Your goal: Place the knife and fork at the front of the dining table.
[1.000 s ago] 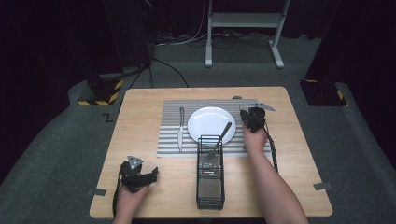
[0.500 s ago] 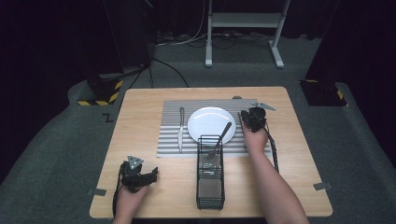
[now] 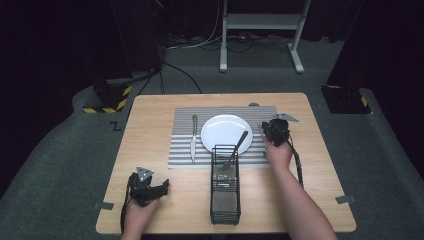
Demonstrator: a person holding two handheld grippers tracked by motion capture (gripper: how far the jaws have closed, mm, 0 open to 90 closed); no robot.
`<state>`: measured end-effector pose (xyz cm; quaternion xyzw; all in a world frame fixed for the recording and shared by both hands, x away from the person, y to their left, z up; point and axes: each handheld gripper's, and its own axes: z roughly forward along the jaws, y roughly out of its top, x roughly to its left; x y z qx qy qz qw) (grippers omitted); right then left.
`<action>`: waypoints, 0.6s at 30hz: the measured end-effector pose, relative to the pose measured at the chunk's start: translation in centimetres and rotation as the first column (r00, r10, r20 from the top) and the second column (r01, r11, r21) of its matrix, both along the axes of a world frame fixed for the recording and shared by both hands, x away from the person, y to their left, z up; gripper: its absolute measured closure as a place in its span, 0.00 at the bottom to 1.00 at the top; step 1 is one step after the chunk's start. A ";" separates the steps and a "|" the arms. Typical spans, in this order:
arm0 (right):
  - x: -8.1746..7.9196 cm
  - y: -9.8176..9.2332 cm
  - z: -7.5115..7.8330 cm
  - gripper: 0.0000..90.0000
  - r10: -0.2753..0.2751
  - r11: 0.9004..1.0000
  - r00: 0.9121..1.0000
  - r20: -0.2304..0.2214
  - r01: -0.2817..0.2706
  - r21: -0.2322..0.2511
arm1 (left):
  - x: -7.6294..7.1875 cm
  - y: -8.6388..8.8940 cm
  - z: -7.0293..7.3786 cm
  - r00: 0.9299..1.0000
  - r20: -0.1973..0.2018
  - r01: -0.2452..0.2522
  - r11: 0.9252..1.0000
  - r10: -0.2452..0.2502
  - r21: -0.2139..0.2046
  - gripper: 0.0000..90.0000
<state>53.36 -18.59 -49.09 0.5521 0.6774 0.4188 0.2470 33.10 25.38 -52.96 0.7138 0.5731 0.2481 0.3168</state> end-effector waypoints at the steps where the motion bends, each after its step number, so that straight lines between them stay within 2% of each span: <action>1: -0.4 -0.1 0.0 0.98 0.003 1.000 1.000 -0.004 -0.003 -0.010 | 0.0 0.0 0.0 1.000 0.000 0.000 1.000 0.000 0.000 0.17; 5: -1.8 -0.7 -0.1 1.00 0.011 0.999 1.000 -0.008 -0.011 -0.040 | 0.0 0.0 0.0 1.000 0.002 -0.003 1.000 0.003 0.003 0.17; 6: -3.0 -1.2 -0.4 0.99 0.010 0.998 1.000 -0.016 -0.011 -0.065 | 0.0 0.0 0.0 1.000 0.002 -0.003 1.000 0.003 0.002 0.17; 9: -3.8 -1.6 -0.6 1.00 0.006 0.997 1.000 -0.021 -0.008 -0.072 | 0.0 0.0 0.0 1.000 0.001 -0.003 1.000 0.003 0.002 0.17; 10: -4.7 -2.1 -1.0 0.99 0.007 0.996 0.999 -0.037 -0.010 -0.084 | 0.0 0.0 0.0 1.000 0.002 -0.003 1.000 0.003 0.002 0.17; 11: -4.7 -2.1 -1.0 0.99 0.007 0.996 0.999 -0.037 -0.010 -0.084 | 0.0 0.0 0.0 1.000 0.002 -0.003 1.000 0.003 0.002 0.17; 13: -5.4 -2.6 -1.6 0.99 0.003 0.994 0.997 -0.081 -0.011 -0.110 | 0.0 0.0 0.0 1.000 0.002 -0.003 1.000 0.003 0.002 0.17; 16: -6.2 -3.0 -2.1 0.99 -0.009 0.991 0.995 -0.097 -0.004 -0.133 | 0.0 0.0 0.0 1.000 0.002 -0.003 1.000 0.003 0.002 0.17; 18: -6.8 -3.1 -2.3 0.99 -0.014 0.991 0.994 -0.104 0.000 -0.131 | -0.1 -0.1 0.0 1.000 0.003 -0.003 1.000 0.003 0.004 0.18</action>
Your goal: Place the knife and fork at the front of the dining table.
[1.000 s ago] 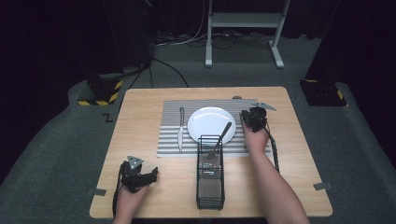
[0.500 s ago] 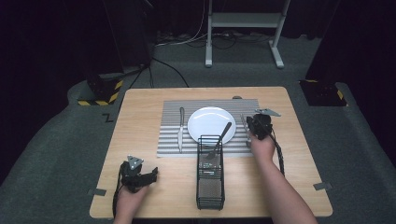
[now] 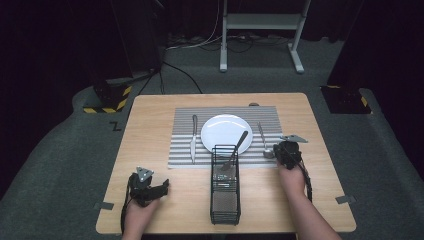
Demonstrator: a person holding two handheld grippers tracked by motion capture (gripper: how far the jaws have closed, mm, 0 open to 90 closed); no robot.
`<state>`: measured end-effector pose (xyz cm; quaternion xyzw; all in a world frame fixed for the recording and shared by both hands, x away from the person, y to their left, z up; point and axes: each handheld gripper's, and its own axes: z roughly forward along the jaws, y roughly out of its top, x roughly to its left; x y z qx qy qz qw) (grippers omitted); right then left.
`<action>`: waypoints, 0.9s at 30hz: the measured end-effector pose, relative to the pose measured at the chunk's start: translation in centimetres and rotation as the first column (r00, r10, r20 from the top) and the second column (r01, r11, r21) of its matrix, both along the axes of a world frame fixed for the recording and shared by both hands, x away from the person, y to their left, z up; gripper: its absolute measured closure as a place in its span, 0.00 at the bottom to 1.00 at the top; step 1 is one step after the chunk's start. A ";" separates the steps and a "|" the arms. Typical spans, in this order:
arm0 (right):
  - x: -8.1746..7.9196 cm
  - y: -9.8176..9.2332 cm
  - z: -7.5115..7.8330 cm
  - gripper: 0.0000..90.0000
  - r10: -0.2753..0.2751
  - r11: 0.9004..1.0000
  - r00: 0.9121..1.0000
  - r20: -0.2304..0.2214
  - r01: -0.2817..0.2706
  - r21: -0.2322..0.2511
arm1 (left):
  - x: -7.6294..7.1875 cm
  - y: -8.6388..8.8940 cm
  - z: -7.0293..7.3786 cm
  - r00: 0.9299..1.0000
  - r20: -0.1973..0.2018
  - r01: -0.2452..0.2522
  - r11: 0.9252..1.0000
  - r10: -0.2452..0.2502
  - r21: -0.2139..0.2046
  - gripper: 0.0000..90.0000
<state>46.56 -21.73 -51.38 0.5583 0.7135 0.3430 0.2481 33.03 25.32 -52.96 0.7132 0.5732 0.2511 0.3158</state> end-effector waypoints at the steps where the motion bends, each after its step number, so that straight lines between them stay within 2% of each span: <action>1: 0.0 0.0 0.0 0.99 0.000 1.000 1.000 0.000 0.000 0.000 | 0.0 0.0 0.0 1.000 0.000 0.000 1.000 0.000 0.001 0.18; 3: -0.8 0.1 -0.3 0.99 0.005 1.000 1.000 -0.002 -0.005 -0.018 | 0.0 0.0 0.0 1.000 0.000 0.000 1.000 0.000 0.003 0.18; 6: -1.1 0.2 -0.6 0.99 0.022 1.000 1.000 -0.012 -0.022 -0.020 | -0.1 0.0 0.0 1.000 0.000 -0.001 1.000 0.001 0.003 0.18; 7: -1.2 0.4 -0.7 0.98 0.027 0.999 1.000 -0.003 -0.027 -0.029 | -0.1 0.0 0.0 1.000 0.000 -0.002 1.000 0.002 0.003 0.18; 14: -1.0 1.2 -0.7 0.97 0.034 0.999 0.999 -0.002 -0.034 -0.027 | 0.0 0.0 0.0 1.000 0.000 -0.001 1.000 0.001 0.001 0.18; 15: -1.0 1.1 -0.7 0.93 0.031 0.999 1.000 -0.002 -0.031 -0.022 | 0.0 0.0 0.0 1.000 0.000 -0.001 1.000 0.001 0.000 0.18; 17: -1.0 1.1 -0.6 0.92 0.032 0.999 0.999 0.002 -0.032 -0.021 | 0.0 0.0 0.0 1.000 0.000 -0.001 1.000 0.001 -0.002 0.18; 18: -1.1 1.0 -0.5 0.91 0.028 0.999 1.000 0.011 -0.028 -0.020 | 0.0 0.0 0.0 1.000 0.000 -0.001 1.000 0.001 -0.002 0.18; 19: -1.5 0.7 -0.1 0.83 0.027 1.000 0.999 0.034 -0.027 -0.006 | 0.0 0.0 0.0 1.000 -0.001 0.000 1.000 0.000 -0.003 0.18; 24: -2.2 0.5 0.6 0.70 0.029 0.999 0.997 0.072 -0.031 0.015 | -0.1 0.0 0.0 1.000 -0.002 0.003 1.000 -0.003 -0.001 0.18; 26: -3.1 0.5 1.3 0.62 0.043 0.998 0.993 0.106 -0.049 0.051 | -0.1 0.0 0.0 1.000 -0.003 0.002 1.000 -0.002 -0.001 0.17; 27: -3.1 0.5 1.3 0.62 0.043 0.998 0.993 0.106 -0.049 0.051 | -0.1 0.0 0.0 1.000 -0.003 0.002 1.000 -0.002 -0.001 0.17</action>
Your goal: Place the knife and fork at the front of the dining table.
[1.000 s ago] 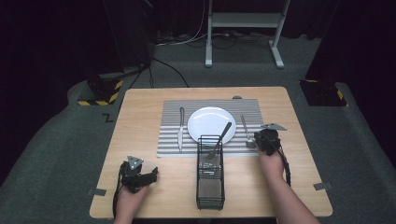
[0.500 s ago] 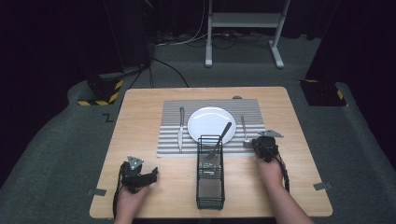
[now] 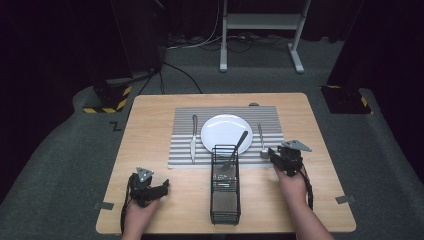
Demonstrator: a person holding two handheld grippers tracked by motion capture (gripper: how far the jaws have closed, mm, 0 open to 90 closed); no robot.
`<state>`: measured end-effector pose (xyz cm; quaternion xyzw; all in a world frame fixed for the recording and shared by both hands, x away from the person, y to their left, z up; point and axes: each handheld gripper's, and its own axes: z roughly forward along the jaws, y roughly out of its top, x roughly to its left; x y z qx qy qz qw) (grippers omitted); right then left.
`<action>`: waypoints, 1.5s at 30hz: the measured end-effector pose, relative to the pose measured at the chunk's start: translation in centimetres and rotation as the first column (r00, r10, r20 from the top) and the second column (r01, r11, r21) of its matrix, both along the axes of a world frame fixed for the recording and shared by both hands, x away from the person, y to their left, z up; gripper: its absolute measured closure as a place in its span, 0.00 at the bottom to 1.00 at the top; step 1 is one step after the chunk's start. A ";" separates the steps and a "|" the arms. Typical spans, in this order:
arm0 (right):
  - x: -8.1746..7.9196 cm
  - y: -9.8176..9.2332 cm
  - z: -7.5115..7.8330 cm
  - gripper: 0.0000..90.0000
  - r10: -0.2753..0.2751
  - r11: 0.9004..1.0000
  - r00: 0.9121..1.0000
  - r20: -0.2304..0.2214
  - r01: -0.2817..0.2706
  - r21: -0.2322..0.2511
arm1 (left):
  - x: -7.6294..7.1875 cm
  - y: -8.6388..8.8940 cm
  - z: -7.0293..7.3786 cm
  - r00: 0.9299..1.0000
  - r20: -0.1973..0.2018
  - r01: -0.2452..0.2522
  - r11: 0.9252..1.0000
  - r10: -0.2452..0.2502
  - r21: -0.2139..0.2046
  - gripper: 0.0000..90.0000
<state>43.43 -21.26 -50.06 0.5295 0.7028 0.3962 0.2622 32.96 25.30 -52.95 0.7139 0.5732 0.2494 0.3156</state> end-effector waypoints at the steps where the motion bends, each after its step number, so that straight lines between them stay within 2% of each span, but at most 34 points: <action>1: -0.4 0.0 0.3 0.60 0.010 1.000 1.000 0.012 -0.010 0.019 | 0.0 0.0 0.0 1.000 0.000 0.000 1.000 0.000 0.001 0.17; 2: -1.2 0.1 1.0 0.55 0.032 0.997 0.999 0.038 -0.034 0.066 | 0.0 0.0 0.0 1.000 0.000 -0.001 1.000 0.001 0.003 0.17; 4: -1.4 0.2 1.3 0.54 0.036 0.996 0.998 0.048 -0.039 0.077 | 0.0 0.0 0.0 1.000 0.000 -0.002 1.000 0.002 0.005 0.17; 6: -2.6 0.5 2.4 0.53 0.053 0.990 0.994 0.099 -0.065 0.124 | -0.1 0.0 0.0 1.000 0.000 -0.002 1.000 0.002 0.005 0.17; 9: -3.2 0.8 3.0 0.52 0.064 0.987 0.990 0.124 -0.080 0.137 | -0.1 0.0 0.0 1.000 0.000 -0.003 1.000 0.003 0.007 0.17; 11: -3.9 1.4 3.7 0.52 0.073 0.986 0.984 0.161 -0.096 0.137 | -0.1 0.0 0.0 1.000 0.000 -0.003 1.000 0.003 0.007 0.17; 12: -4.6 1.9 4.3 0.52 0.080 0.983 0.978 0.191 -0.109 0.145 | -0.1 0.0 0.0 1.000 0.000 -0.003 1.000 0.003 0.007 0.17; 14: -4.8 2.0 4.5 0.52 0.085 0.983 0.975 0.204 -0.115 0.144 | -0.1 0.0 0.0 1.000 0.000 -0.003 1.000 0.003 0.007 0.17; 18: -5.9 3.5 5.5 0.54 0.127 0.973 0.956 0.263 -0.171 0.152 | -0.1 0.0 0.0 1.000 0.000 -0.003 1.000 0.003 0.007 0.17; 21: -6.2 3.9 5.8 0.54 0.136 0.970 0.952 0.276 -0.185 0.160 | -0.1 0.0 0.0 1.000 0.000 -0.003 1.000 0.003 0.007 0.17; 23: -6.4 4.6 6.3 0.56 0.150 0.960 0.944 0.295 -0.210 0.184 | -0.1 0.0 0.0 1.000 0.000 -0.003 1.000 0.003 0.007 0.17; 26: -6.5 5.1 6.7 0.57 0.155 0.957 0.938 0.309 -0.220 0.188 | -0.1 0.0 0.0 1.000 0.000 -0.002 1.000 0.002 0.007 0.17; 29: -6.4 5.8 7.3 0.59 0.168 0.948 0.931 0.323 -0.242 0.206 | -0.1 -0.1 0.0 1.000 -0.004 0.008 1.000 -0.008 0.005 0.15; 30: -6.2 6.3 7.7 0.61 0.171 0.942 0.927 0.333 -0.253 0.221 | -0.1 -0.1 0.0 1.000 -0.004 0.008 1.000 -0.008 0.005 0.15; 35: -5.8 7.2 8.2 0.63 0.171 0.932 0.922 0.347 -0.266 0.247 | -0.1 -0.1 0.0 1.000 -0.003 0.007 1.000 -0.007 0.005 0.15; 41: -4.7 8.4 8.0 0.66 0.172 0.928 0.929 0.327 -0.264 0.263 | -0.1 -0.1 0.0 1.000 -0.004 0.008 1.000 -0.008 0.005 0.15; 43: -4.5 8.6 7.8 0.70 0.165 0.925 0.935 0.314 -0.257 0.279 | -0.1 -0.1 0.0 1.000 -0.004 0.008 1.000 -0.008 0.003 0.15; 44: -4.5 8.6 7.8 0.70 0.165 0.925 0.935 0.314 -0.257 0.279 | -0.1 -0.1 0.0 1.000 -0.004 0.008 1.000 -0.008 0.003 0.15; 45: -4.5 8.8 7.6 0.75 0.169 0.924 0.935 0.312 -0.260 0.278 | -0.1 -0.1 0.0 1.000 -0.004 0.009 1.000 -0.009 0.003 0.15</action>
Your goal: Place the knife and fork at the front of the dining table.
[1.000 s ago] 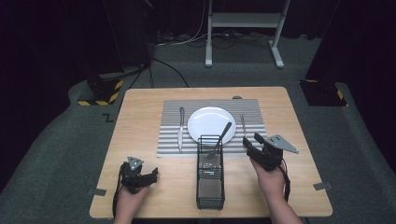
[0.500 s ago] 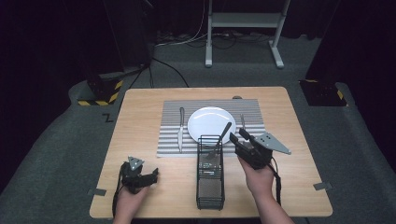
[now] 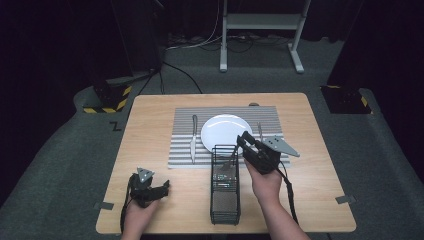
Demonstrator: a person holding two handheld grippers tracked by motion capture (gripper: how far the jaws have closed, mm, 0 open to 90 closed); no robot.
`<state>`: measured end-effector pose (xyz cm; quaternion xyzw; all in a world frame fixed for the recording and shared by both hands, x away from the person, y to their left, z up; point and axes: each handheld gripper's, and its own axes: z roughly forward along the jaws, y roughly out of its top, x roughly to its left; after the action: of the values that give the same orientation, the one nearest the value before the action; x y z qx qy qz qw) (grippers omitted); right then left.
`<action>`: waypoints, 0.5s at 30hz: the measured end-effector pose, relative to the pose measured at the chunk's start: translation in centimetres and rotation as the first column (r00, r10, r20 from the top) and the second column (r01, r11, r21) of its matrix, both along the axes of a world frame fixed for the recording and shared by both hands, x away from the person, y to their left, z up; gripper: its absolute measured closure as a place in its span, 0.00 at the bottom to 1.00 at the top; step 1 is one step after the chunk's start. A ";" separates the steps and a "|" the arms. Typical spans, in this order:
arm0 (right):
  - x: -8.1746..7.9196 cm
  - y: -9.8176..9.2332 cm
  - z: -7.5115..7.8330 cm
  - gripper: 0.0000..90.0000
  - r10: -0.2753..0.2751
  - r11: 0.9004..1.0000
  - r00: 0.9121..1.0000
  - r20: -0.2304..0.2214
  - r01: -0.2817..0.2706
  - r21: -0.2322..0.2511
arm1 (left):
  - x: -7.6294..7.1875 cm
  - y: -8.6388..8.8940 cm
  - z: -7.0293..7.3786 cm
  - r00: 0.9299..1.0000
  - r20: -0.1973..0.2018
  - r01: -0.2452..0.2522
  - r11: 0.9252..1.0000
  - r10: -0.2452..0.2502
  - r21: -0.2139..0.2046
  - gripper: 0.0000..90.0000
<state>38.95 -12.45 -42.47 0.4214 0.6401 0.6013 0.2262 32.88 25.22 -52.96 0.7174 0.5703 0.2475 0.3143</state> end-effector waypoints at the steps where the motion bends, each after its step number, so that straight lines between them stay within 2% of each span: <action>1: 0.0 0.0 0.0 0.78 0.002 1.000 1.000 0.002 -0.002 -0.001 | 0.0 0.0 0.0 1.000 0.000 0.000 1.000 0.000 0.000 0.15; 2: -0.1 0.1 -0.1 0.82 0.007 1.000 1.000 0.001 -0.007 -0.001 | 0.0 0.0 0.0 1.000 0.000 0.000 1.000 0.000 0.000 0.15; 4: -0.1 0.1 -0.1 0.83 0.013 1.000 1.000 0.001 -0.013 0.003 | 0.0 0.0 0.0 1.000 0.001 0.001 1.000 -0.001 -0.001 0.15; 6: -0.2 0.0 0.0 0.85 0.047 0.999 0.999 0.001 -0.047 0.023 | 0.0 0.0 0.0 1.000 0.000 0.001 1.000 -0.001 -0.001 0.15; 15: -0.7 0.5 0.3 0.90 0.117 0.992 0.993 0.014 -0.117 0.052 | 0.0 0.0 0.0 1.000 0.000 0.001 1.000 -0.001 -0.002 0.15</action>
<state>38.23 -11.91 -42.20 0.3858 0.6465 0.6323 0.1829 32.89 25.24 -52.96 0.7174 0.5702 0.2468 0.3150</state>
